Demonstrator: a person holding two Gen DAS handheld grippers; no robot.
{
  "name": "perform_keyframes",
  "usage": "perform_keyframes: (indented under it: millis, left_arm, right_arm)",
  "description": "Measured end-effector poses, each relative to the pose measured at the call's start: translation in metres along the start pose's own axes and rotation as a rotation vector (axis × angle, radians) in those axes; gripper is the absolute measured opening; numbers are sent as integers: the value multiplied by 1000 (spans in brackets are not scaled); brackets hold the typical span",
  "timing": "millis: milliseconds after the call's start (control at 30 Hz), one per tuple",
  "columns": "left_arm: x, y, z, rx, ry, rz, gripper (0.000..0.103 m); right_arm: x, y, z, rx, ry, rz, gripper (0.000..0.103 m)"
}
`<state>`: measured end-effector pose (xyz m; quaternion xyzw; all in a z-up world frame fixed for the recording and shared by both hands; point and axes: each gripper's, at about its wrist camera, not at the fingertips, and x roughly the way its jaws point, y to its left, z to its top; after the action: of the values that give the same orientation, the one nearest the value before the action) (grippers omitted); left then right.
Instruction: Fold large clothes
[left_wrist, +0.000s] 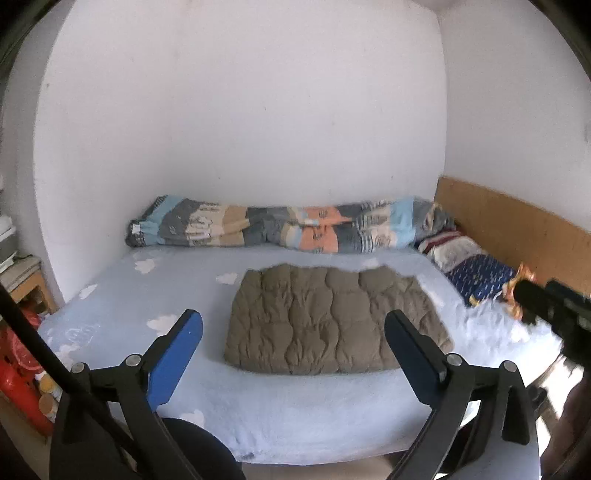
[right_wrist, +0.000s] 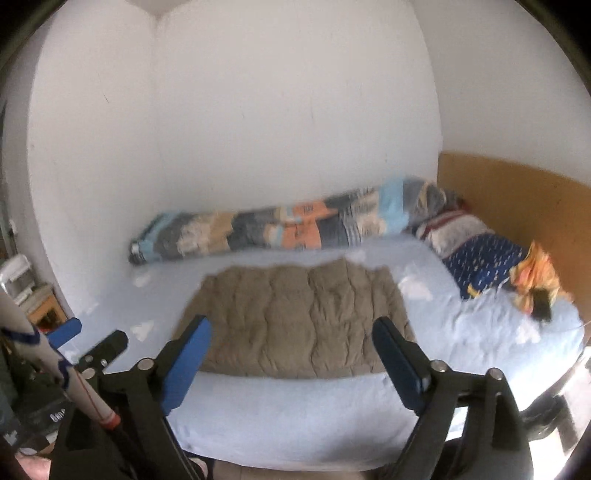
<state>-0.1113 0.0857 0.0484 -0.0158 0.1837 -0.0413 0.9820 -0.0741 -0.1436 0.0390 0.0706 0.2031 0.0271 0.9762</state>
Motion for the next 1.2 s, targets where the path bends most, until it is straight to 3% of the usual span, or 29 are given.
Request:
perform_keyframes:
  millis: [133, 300, 467, 567, 767, 967, 1200]
  left_arm:
    - [-25, 5, 14, -26, 0, 17, 102]
    - [-17, 2, 0, -27, 59, 62, 103]
    - [-3, -6, -17, 25, 101, 116, 103]
    - [10, -10, -20, 95, 110, 214, 103]
    - [45, -7, -21, 114, 156, 234, 103]
    - [93, -11, -36, 155, 281, 209, 103]
    - [107, -7, -43, 170, 304, 221, 103]
  right_arm:
    - [-39, 10, 10, 23, -32, 39, 100]
    - [-49, 18, 1, 51, -20, 40, 102]
    - [-30, 31, -10, 3, 37, -9, 102]
    - [-20, 38, -15, -40, 27, -2, 102]
    - [8, 37, -15, -74, 50, -17, 102]
    - [41, 26, -18, -68, 130, -47, 102]
    - [63, 23, -22, -54, 179, -64, 102]
